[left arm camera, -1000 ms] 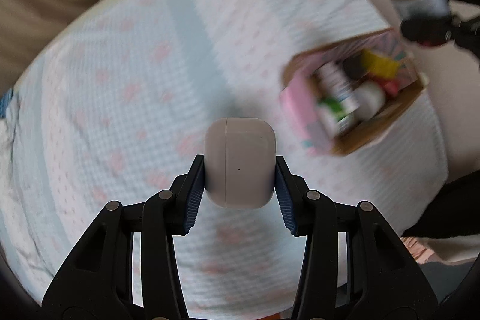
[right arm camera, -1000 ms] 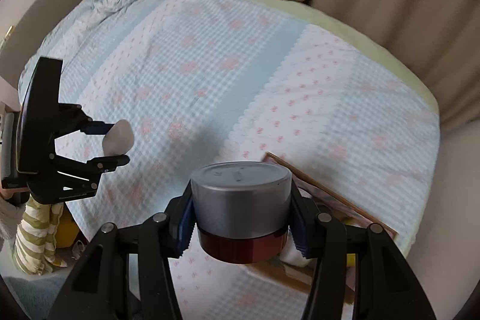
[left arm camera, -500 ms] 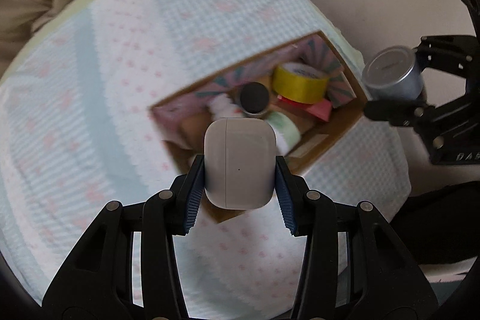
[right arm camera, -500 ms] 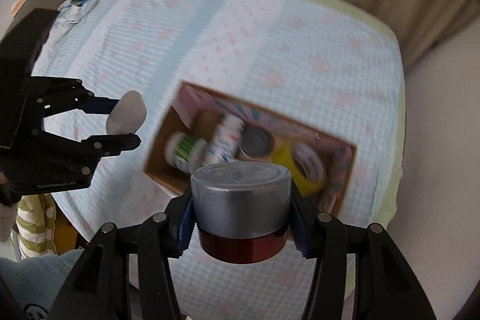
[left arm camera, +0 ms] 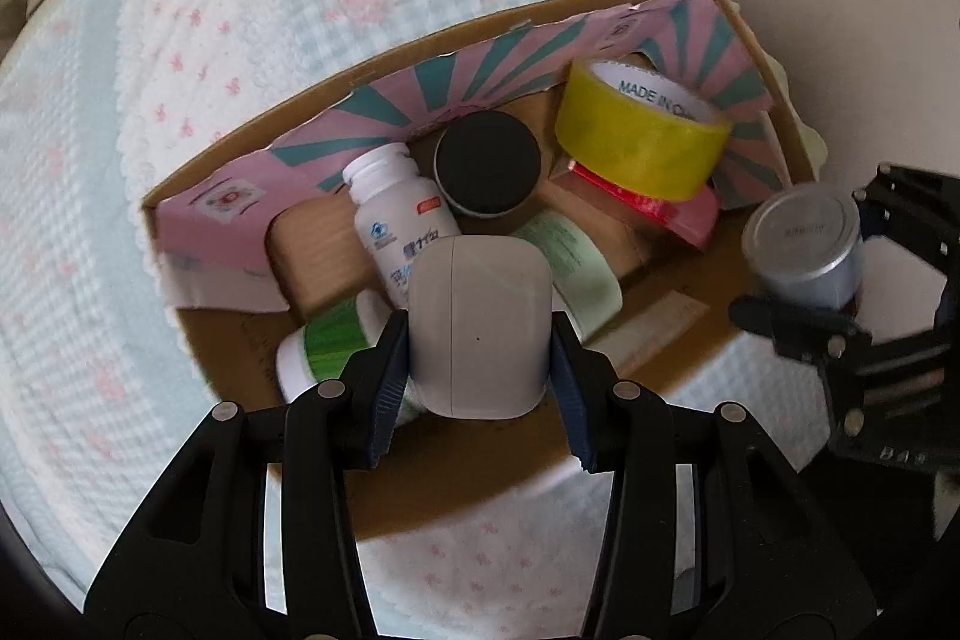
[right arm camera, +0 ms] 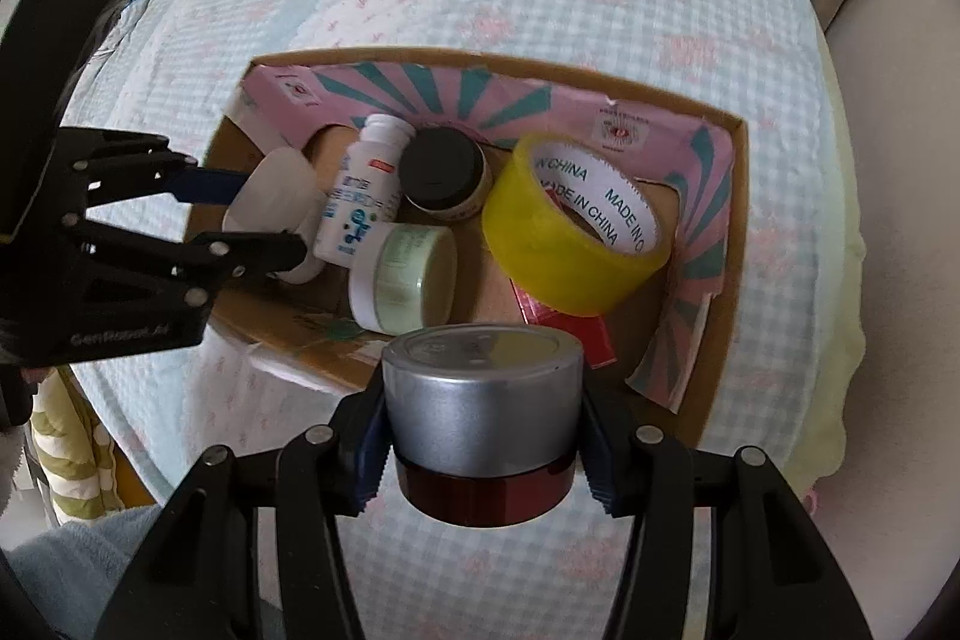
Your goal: Organize rigid objects
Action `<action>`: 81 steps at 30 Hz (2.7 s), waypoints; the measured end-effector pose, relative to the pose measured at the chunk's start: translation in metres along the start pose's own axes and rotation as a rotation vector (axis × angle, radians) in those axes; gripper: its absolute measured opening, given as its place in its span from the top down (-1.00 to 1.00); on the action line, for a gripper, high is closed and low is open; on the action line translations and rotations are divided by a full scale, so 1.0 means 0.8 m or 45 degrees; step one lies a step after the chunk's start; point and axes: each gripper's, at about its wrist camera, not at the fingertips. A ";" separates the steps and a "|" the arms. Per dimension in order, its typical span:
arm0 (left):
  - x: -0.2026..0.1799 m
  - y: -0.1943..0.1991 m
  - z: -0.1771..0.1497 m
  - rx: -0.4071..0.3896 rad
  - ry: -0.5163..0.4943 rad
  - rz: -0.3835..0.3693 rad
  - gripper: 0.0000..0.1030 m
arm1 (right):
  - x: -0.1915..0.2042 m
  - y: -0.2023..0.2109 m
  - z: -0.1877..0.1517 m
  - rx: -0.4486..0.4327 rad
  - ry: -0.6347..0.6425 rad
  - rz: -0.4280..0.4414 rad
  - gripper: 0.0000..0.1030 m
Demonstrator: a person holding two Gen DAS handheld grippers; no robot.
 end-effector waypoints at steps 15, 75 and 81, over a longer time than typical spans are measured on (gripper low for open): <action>0.028 0.018 0.015 -0.052 0.071 0.147 -1.00 | -0.003 -0.010 -0.023 -0.167 0.060 0.069 -1.00; 0.119 0.526 -0.397 -1.038 0.383 0.466 -1.00 | 0.384 0.368 -0.091 -0.908 -0.196 -0.220 -1.00; 0.117 0.526 -0.397 -1.039 0.386 0.467 -1.00 | 0.383 0.368 -0.090 -0.918 -0.196 -0.229 -1.00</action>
Point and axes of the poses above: each gripper's, at about its wrist camera, not at the fingertips, and y roughly against the way its jaws point, x to its left, z to its top, and after that the axes turned 5 degrees about -y, right-handed
